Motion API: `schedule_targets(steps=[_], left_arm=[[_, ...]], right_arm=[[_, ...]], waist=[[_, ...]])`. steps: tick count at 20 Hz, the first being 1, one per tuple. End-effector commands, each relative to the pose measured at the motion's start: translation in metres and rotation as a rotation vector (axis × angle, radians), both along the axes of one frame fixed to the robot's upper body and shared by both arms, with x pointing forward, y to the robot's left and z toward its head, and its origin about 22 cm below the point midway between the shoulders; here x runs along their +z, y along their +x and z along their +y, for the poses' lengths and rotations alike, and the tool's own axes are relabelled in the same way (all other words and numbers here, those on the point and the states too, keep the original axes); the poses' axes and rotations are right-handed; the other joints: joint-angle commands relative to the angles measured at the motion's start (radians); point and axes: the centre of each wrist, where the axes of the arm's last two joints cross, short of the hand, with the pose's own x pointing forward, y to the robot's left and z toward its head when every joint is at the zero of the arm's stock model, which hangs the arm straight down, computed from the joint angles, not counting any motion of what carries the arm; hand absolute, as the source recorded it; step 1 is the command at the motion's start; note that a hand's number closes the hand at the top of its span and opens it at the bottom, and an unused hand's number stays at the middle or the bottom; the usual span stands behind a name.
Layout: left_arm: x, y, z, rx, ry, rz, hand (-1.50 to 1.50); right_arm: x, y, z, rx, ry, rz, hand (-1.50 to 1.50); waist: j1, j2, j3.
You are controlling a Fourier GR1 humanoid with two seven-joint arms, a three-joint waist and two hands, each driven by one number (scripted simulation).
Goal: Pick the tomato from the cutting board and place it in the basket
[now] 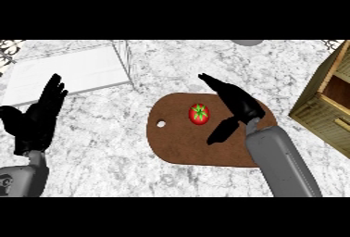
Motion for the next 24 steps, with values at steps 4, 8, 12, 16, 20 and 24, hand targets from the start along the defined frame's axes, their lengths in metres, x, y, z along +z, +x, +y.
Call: schedule_targets(steps=[4, 8, 12, 16, 20, 24], left_arm=[[-0.027, 0.005, 0.015, -0.011, -0.015, -0.001, 0.00], [-0.006, 0.000, -0.006, 0.011, 0.008, 0.000, 0.00], [-0.003, -0.004, -0.020, -0.005, 0.005, -0.001, 0.00], [-0.007, -0.007, 0.005, -0.026, -0.015, -0.006, 0.00], [-0.029, 0.007, -0.004, 0.015, -0.003, 0.001, 0.00], [-0.001, 0.010, -0.012, 0.001, 0.005, -0.002, 0.00]], right_arm=[[-0.031, 0.007, 0.012, -0.009, -0.077, -0.008, -1.50], [-0.016, 0.011, 0.023, -0.023, -0.099, 0.014, -1.50], [-0.027, -0.004, 0.008, -0.007, -0.088, -0.001, -1.50], [-0.025, 0.019, 0.014, -0.018, -0.100, 0.017, -1.50], [-0.026, 0.007, 0.034, -0.002, -0.120, 0.022, -1.50], [-0.048, 0.008, 0.028, -0.002, -0.135, 0.053, -1.50]], waist=[[0.000, 0.004, 0.000], [0.003, 0.001, 0.000], [-0.001, -0.001, 0.000], [0.002, 0.000, 0.000], [-0.003, 0.000, 0.000], [-0.001, 0.000, 0.000]])
